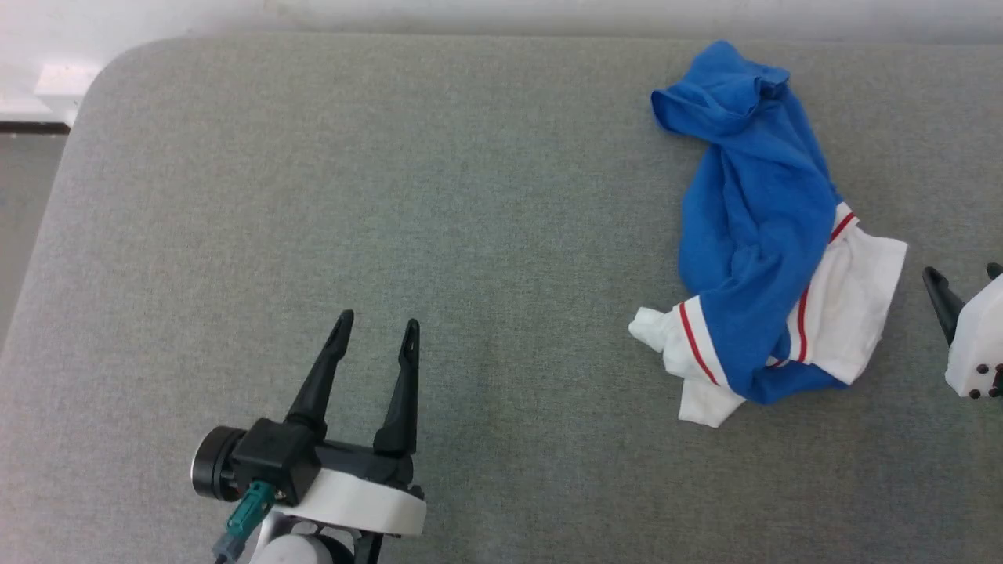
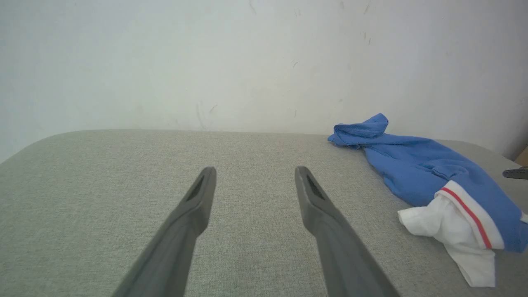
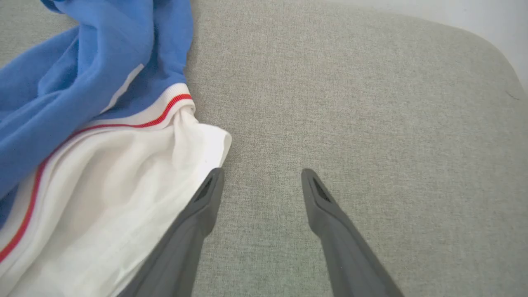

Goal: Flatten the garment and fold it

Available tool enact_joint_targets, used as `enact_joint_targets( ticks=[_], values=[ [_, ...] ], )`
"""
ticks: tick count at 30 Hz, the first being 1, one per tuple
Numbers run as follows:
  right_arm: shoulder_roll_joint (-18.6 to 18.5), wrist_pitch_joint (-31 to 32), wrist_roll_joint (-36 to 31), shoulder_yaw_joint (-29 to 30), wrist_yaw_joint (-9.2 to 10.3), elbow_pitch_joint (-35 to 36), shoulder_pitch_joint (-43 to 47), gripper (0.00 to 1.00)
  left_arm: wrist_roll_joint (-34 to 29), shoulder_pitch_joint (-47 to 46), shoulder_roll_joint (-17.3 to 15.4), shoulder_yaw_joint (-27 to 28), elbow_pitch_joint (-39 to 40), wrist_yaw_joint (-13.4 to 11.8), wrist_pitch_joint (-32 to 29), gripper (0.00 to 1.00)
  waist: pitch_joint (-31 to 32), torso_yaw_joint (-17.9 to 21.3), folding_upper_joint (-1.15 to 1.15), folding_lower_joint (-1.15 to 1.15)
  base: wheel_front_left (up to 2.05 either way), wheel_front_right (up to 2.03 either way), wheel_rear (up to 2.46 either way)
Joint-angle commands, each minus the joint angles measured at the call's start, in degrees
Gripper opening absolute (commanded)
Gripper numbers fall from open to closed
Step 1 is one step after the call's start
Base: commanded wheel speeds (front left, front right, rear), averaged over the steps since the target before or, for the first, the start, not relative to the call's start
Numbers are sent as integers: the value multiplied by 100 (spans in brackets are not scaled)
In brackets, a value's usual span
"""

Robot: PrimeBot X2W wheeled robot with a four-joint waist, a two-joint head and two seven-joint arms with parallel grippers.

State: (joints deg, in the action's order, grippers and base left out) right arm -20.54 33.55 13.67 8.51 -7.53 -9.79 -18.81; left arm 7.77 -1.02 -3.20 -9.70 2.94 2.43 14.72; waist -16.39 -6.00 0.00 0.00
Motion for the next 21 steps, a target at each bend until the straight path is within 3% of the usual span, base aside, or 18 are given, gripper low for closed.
enact_joint_targets(
  ticks=[1, 10, 11, 12, 13, 21],
  values=[
    [57, 5, -22, 31, 4, 19, -7, 100, -41, -100, 3, 9, 2, 20, 28, 100, -191, -139, 0, 0, 0, 0, 0],
    [180, 131, -83, -115, 4, -324, -269, 100, -75, -219, 14, -4, -41, 84, 28, 100, -448, -387, 0, 0, 0, 0, 0],
    [222, 206, -96, -85, 4, -399, -292, 47, -73, -230, 15, -8, -44, 86, 28, 100, -457, -402, 0, 0, 0, 0, 0],
    [259, 295, -128, -32, 4, -474, -309, 17, -73, -239, 17, -17, -49, 88, 28, 100, -465, -419, 0, 0, 0, 0, 0],
    [287, 371, -178, 8, 4, -531, -320, 0, -72, -248, 18, -26, -56, 88, 28, 100, -466, -432, 0, 0, 0, 0, 0],
    [387, 200, -260, -125, 4, -416, -413, 0, -40, -180, 25, 25, -164, 54, 28, 100, -141, -245, 0, 0, 0, 0, 0]
  ],
)
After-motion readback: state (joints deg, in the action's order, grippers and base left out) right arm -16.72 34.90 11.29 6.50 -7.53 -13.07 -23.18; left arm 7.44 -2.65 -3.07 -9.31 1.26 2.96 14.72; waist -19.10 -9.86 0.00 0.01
